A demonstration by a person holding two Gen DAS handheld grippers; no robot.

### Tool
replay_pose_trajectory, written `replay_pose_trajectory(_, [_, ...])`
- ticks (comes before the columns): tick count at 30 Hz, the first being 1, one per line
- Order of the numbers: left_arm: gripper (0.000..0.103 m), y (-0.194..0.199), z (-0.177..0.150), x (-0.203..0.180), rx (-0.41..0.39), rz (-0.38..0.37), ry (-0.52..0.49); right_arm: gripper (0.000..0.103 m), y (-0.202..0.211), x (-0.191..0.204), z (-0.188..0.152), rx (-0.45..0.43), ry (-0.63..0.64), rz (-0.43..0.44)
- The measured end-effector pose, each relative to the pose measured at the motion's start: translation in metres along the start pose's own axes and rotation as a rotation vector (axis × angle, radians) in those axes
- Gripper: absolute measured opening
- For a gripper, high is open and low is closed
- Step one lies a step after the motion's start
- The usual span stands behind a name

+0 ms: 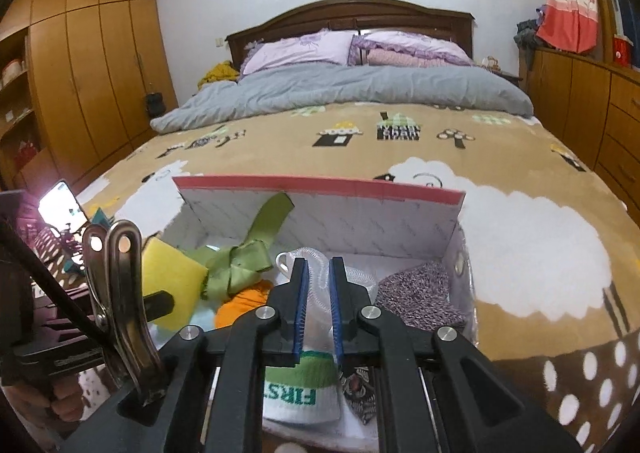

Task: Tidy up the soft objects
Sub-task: 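Carry the yellow sponge and mesh bag into the box and release both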

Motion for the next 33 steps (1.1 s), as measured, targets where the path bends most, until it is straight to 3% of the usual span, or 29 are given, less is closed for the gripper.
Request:
replay_pose_trajectory(3, [0.053, 0.002, 0.000, 0.000, 0.002, -0.001, 0.001, 0.014, -0.007, -0.003, -0.002, 0.016, -0.013, -0.002])
replay_pose_trajectory(8, [0.062, 0.008, 0.000, -0.001, 0.004, -0.005, 0.000, 0.030, -0.007, -0.005, 0.000, 0.012, -0.024, -0.002])
replay_pose_trajectory(16, [0.062, 0.028, -0.004, -0.009, -0.011, -0.018, -0.008, 0.041, 0.011, -0.003, 0.004, -0.022, -0.013, -0.020])
replay_pose_trajectory(33, [0.062, 0.057, -0.023, -0.031, 0.010, -0.097, -0.011, 0.046, 0.077, 0.007, -0.017, -0.069, -0.021, -0.011])
Point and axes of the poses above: each gripper's, at about its wrist camera, not at the fingertips, and y roughly against the way its jaws point, x to its left, z to its top, the point moved 1 cm from there along -y, roughly the way its jaws point, and after that the axes turned 7 degrees about -x, right-handed, at the moved point
